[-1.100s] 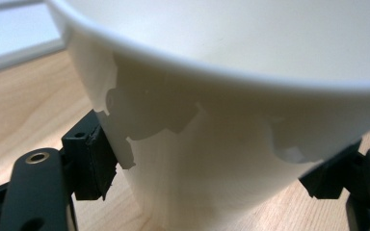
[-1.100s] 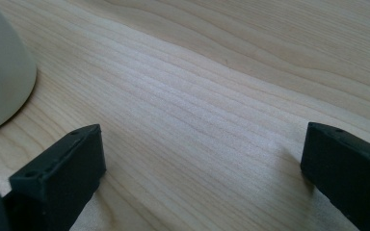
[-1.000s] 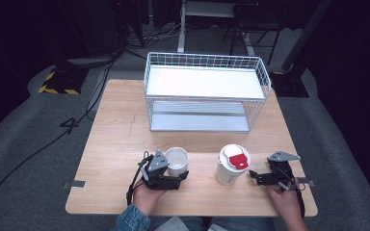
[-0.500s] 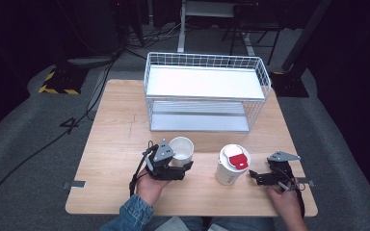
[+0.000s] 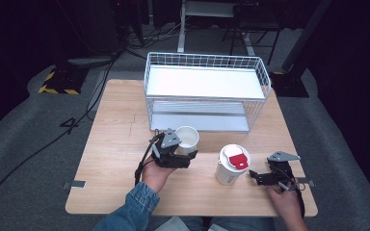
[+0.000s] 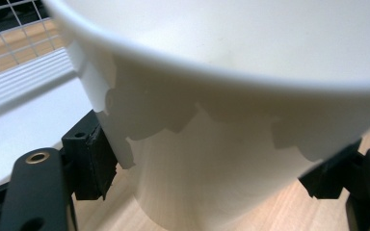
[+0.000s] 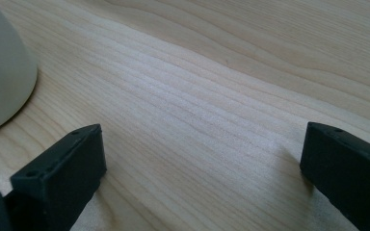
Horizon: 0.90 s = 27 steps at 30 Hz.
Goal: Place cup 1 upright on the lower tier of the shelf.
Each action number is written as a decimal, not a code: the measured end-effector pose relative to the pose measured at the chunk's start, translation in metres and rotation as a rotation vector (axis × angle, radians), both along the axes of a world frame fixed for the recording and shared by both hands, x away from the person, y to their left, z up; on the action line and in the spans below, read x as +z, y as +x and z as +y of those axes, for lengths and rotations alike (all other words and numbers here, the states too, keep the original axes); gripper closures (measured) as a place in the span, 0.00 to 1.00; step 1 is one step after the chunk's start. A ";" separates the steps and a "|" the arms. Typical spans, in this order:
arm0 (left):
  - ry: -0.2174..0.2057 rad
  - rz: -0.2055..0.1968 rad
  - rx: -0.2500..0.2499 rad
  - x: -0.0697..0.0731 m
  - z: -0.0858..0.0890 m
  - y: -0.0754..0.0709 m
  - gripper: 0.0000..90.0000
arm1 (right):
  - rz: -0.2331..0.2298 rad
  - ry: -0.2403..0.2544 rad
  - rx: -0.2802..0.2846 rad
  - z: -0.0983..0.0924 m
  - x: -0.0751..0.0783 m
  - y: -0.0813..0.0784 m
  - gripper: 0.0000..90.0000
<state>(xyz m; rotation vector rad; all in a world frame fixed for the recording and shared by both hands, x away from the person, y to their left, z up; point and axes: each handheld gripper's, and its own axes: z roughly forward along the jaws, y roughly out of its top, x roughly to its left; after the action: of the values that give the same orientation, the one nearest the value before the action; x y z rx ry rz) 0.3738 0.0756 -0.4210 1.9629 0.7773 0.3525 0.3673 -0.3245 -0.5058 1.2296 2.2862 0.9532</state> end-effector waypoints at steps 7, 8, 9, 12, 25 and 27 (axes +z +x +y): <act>0.006 -0.015 0.016 -0.001 -0.007 0.011 0.25 | 0.000 0.000 0.000 0.000 0.000 0.000 0.03; 0.005 -0.012 0.026 -0.001 -0.009 0.013 0.25 | 0.000 0.000 0.000 0.000 0.000 0.000 0.02; 0.006 -0.015 0.029 -0.001 -0.010 0.014 0.25 | 0.000 0.000 0.000 0.000 0.000 0.000 0.03; 0.000 -0.013 0.039 -0.001 -0.014 0.017 0.25 | -0.002 0.000 0.001 0.000 0.000 0.000 0.03; -0.011 -0.028 0.085 -0.003 -0.029 0.034 0.25 | -0.002 -0.001 0.003 0.000 0.000 0.000 0.03; -0.016 -0.028 0.099 -0.006 -0.031 0.039 0.25 | -0.002 -0.001 0.002 0.000 0.000 0.000 0.03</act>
<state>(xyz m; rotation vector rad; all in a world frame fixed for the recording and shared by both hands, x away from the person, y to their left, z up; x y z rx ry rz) 0.4128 0.0449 -0.4267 1.9048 0.8587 0.4300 0.3675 -0.3242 -0.5057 1.2251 2.2865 0.9540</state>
